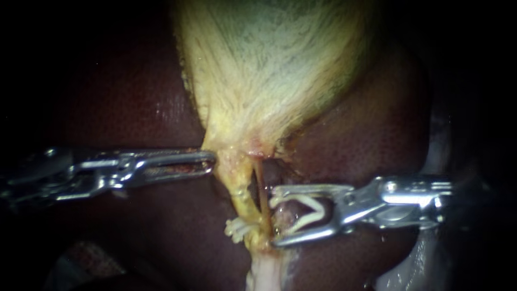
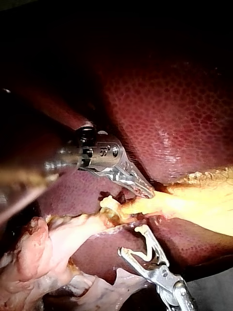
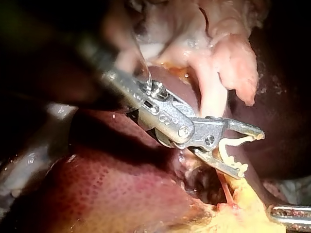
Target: Clipping third clip left tube
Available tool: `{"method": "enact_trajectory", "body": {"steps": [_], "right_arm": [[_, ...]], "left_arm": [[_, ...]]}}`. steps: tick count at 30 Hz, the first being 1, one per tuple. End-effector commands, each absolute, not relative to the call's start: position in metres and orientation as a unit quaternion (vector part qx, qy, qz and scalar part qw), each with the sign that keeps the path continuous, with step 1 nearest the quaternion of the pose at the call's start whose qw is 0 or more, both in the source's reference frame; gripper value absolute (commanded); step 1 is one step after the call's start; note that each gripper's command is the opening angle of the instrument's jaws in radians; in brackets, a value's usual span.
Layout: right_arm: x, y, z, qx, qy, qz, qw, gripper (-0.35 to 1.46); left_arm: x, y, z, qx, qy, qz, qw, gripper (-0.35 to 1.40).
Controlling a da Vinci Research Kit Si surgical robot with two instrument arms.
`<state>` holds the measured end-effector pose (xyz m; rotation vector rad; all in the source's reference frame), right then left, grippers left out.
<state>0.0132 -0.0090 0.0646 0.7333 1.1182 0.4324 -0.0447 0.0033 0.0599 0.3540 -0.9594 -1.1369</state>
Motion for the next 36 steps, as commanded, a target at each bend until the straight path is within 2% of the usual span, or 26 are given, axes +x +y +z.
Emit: {"method": "enact_trajectory", "body": {"steps": [1,7,13,23,29,36], "right_arm": [[0.0137,-0.0089,0.0654,0.339,0.511,0.203,0.763,0.56],[0.0135,-0.0076,0.0686,0.335,0.510,0.214,0.763,0.53],[0.0127,-0.0066,0.0702,0.326,0.496,0.218,0.774,0.53],[0.0156,-0.0092,0.0724,0.316,0.489,0.212,0.785,0.53],[0.0171,-0.0113,0.0725,0.345,0.485,0.193,0.780,0.52],[0.0177,-0.0116,0.0709,0.380,0.505,0.182,0.753,0.51]], "left_arm": [[-0.0448,0.0032,0.0597,0.160,-0.435,-0.515,0.721,-0.35],[-0.0448,0.0029,0.0592,0.159,-0.436,-0.516,0.720,-0.35],[-0.0449,0.0027,0.0588,0.158,-0.436,-0.517,0.720,-0.35],[-0.0452,0.0028,0.0582,0.155,-0.439,-0.514,0.720,-0.35],[-0.0453,0.0028,0.0582,0.155,-0.439,-0.514,0.720,-0.35],[-0.0454,0.0028,0.0583,0.155,-0.439,-0.514,0.720,-0.35]]}}
